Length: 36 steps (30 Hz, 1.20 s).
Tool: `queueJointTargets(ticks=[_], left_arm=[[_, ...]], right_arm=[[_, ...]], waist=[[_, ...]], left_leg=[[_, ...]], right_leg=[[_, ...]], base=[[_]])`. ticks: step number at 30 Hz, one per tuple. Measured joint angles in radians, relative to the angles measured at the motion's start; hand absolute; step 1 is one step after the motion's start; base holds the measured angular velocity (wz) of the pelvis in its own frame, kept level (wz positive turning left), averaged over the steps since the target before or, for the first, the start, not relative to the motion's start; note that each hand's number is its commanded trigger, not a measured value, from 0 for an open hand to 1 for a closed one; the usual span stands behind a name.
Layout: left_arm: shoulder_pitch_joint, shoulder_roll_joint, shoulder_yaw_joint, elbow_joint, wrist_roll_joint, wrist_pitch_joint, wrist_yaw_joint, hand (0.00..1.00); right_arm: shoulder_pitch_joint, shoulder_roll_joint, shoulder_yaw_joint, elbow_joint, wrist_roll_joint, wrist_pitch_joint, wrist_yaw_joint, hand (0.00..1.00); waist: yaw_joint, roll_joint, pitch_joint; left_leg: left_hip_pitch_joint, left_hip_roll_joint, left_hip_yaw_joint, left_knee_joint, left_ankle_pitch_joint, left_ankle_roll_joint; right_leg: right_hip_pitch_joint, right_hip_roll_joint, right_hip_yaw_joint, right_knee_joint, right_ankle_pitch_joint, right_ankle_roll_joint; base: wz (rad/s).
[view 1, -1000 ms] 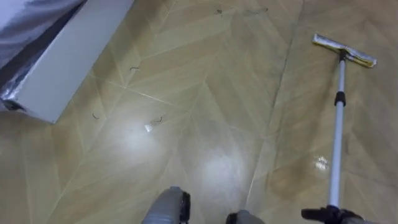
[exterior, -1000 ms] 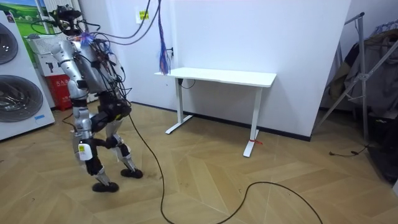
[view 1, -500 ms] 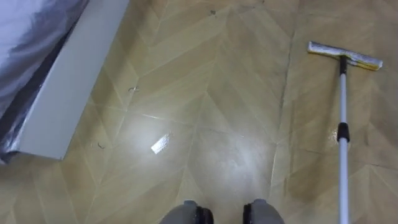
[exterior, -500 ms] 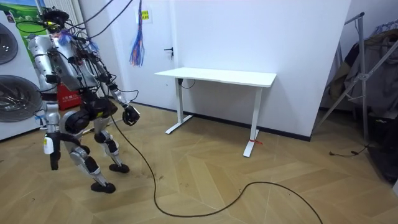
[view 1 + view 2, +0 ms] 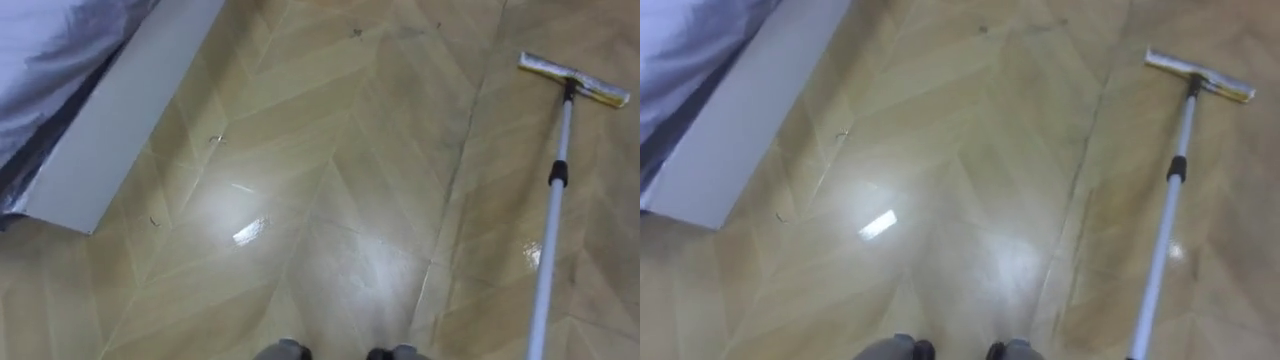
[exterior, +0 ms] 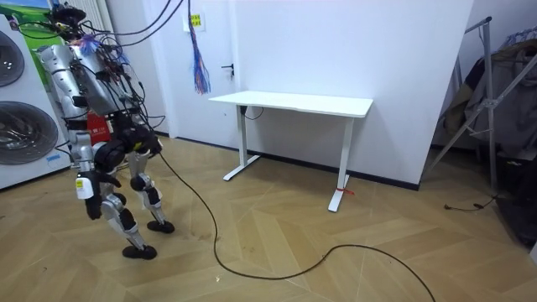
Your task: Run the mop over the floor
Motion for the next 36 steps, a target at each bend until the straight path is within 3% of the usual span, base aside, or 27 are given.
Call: queueJointTargets(ticks=[4,7,11,13,19,21,22,23,24,25,26,27,28,29,30,31,32,36], left_arm=[[0.014,0.003,0.028,0.008,0.009,0.000,0.001,0.00],[0.025,0.005,0.073,0.008,0.013,-0.004,0.008,0.00],[0.041,0.004,0.099,-0.006,0.043,-0.005,0.025,0.00],[0.051,0.004,0.103,-0.013,0.054,-0.005,0.040,0.00],[0.069,-0.003,0.169,-0.025,0.140,0.002,0.060,0.00],[0.076,-0.004,0.182,-0.046,0.141,0.020,0.063,0.00],[0.079,-0.004,0.188,-0.051,0.141,0.022,0.063,0.00],[0.080,-0.003,0.190,-0.054,0.146,0.025,0.065,0.00],[0.078,-0.002,0.196,-0.057,0.164,0.025,0.068,0.00],[0.078,0.001,0.209,-0.056,0.169,0.025,0.070,0.00],[0.079,-0.003,0.228,-0.039,0.190,0.028,0.073,0.00],[0.066,-0.002,0.230,-0.034,0.208,0.027,0.073,0.00],[0.060,-0.005,0.227,-0.038,0.208,0.023,0.073,0.00],[0.048,-0.013,0.227,-0.050,0.206,0.016,0.073,0.00],[0.043,-0.018,0.227,-0.064,0.205,0.014,0.073,0.00],[0.044,-0.018,0.228,-0.067,0.204,0.014,0.074,0.00],[0.047,-0.021,0.228,-0.066,0.206,0.019,0.073,0.00],[0.051,-0.027,0.226,-0.050,0.207,0.032,0.070,0.00]], right_arm=[[0.051,0.006,-0.005,0.003,0.021,-0.022,0.052,1.00],[0.167,0.017,-0.004,-0.003,0.028,-0.047,0.068,1.00],[0.303,0.047,0.007,-0.010,0.028,-0.072,0.079,1.00],[0.330,0.066,0.012,-0.008,0.028,-0.081,0.087,1.00],[0.386,0.104,0.015,-0.017,0.013,-0.096,0.111,1.00],[0.406,0.104,0.014,-0.045,-0.025,-0.097,0.110,1.00],[0.409,0.105,0.015,-0.047,-0.033,-0.098,0.109,1.00],[0.409,0.106,0.016,-0.048,-0.052,-0.098,0.107,1.00],[0.409,0.109,0.018,-0.065,-0.077,-0.098,0.105,1.00],[0.402,0.114,0.022,-0.084,-0.094,-0.097,0.105,1.00],[0.400,0.119,0.045,-0.116,-0.122,-0.103,0.102,1.00],[0.402,0.128,0.058,-0.125,-0.138,-0.107,0.101,1.00],[0.407,0.128,0.061,-0.123,-0.141,-0.106,0.101,1.00],[0.416,0.129,0.060,-0.119,-0.148,-0.101,0.101,1.00],[0.417,0.130,0.051,-0.111,-0.167,-0.095,0.101,1.00],[0.418,0.132,0.048,-0.105,-0.178,-0.091,0.103,1.00],[0.417,0.132,0.030,-0.103,-0.191,-0.084,0.109,1.00],[0.415,0.133,0.013,-0.116,-0.220,-0.071,0.113,1.00]], waist=[[-0.002,0.001,0.0003],[-0.009,0.003,-0.0024],[-0.023,0.012,-0.0179],[-0.039,0.012,-0.0189],[-0.073,-0.007,-0.0248],[-0.072,-0.008,-0.0267],[-0.070,-0.006,-0.0257],[-0.066,0.005,-0.0197],[-0.057,0.012,-0.0212],[-0.054,0.012,-0.0220],[-0.074,0.011,-0.0186],[-0.107,-0.009,-0.0113],[-0.119,-0.012,-0.0100],[-0.124,-0.014,-0.0074],[-0.126,-0.016,-0.0074],[-0.120,-0.015,-0.0105],[-0.115,-0.014,-0.0138],[-0.116,-0.015,-0.0125]], left_leg=[[0.136,0.014,-0.003,-0.122,0.029,-0.002],[0.261,0.017,0.004,-0.235,0.056,-0.002],[0.377,0.021,0.000,-0.335,0.065,0.000],[0.432,0.021,0.000,-0.374,0.068,0.000],[0.602,0.020,0.000,-0.497,0.085,0.004],[0.647,0.023,-0.002,-0.520,0.093,0.008],[0.662,0.029,-0.007,-0.524,0.094,0.009],[0.692,0.049,-0.044,-0.538,0.102,0.017],[0.706,0.074,-0.095,-0.541,0.102,0.016],[0.704,0.077,-0.089,-0.536,0.100,0.014],[0.699,0.099,-0.073,-0.523,0.093,-0.015],[0.691,0.099,-0.030,-0.526,0.096,-0.035],[0.687,0.100,-0.017,-0.537,0.096,-0.036],[0.664,0.099,0.010,-0.556,0.101,-0.036],[0.624,0.097,0.037,-0.564,0.116,-0.019],[0.624,0.095,0.057,-0.553,0.124,-0.024],[0.645,0.090,0.068,-0.548,0.127,-0.022],[0.679,0.068,0.068,-0.548,0.127,-0.021]], right_leg=[[0.155,0.021,-0.025,-0.145,0.032,0.007],[0.288,0.034,-0.030,-0.271,0.060,0.015],[0.409,0.049,-0.039,-0.376,0.087,0.022],[0.464,0.053,-0.038,-0.415,0.091,0.025],[0.604,0.071,-0.001,-0.508,0.102,0.034],[0.620,0.080,0.047,-0.495,0.104,0.033],[0.618,0.082,0.049,-0.475,0.104,0.033],[0.590,0.091,0.039,-0.408,0.101,0.032],[0.553,0.123,0.057,-0.443,0.093,0.007],[0.530,0.135,0.066,-0.523,0.131,-0.016],[0.542,0.151,0.026,-0.543,0.239,-0.019],[0.558,0.142,0.015,-0.546,0.241,-0.021],[0.568,0.139,0.021,-0.551,0.241,-0.021],[0.585,0.137,0.053,-0.557,0.240,-0.020],[0.591,0.134,0.093,-0.555,0.236,-0.012],[0.594,0.132,0.103,-0.556,0.233,-0.007],[0.605,0.131,0.095,-0.556,0.234,-0.005],[0.640,0.117,0.063,-0.559,0.228,0.005]], base=[[0.14],[0.06],[-0.03],[-0.06],[-0.12],[-0.27],[-0.47],[-0.79],[-0.99],[-0.95],[-0.36],[0.05],[0.42],[0.32],[0.14],[-0.10],[-0.24],[-0.13]])
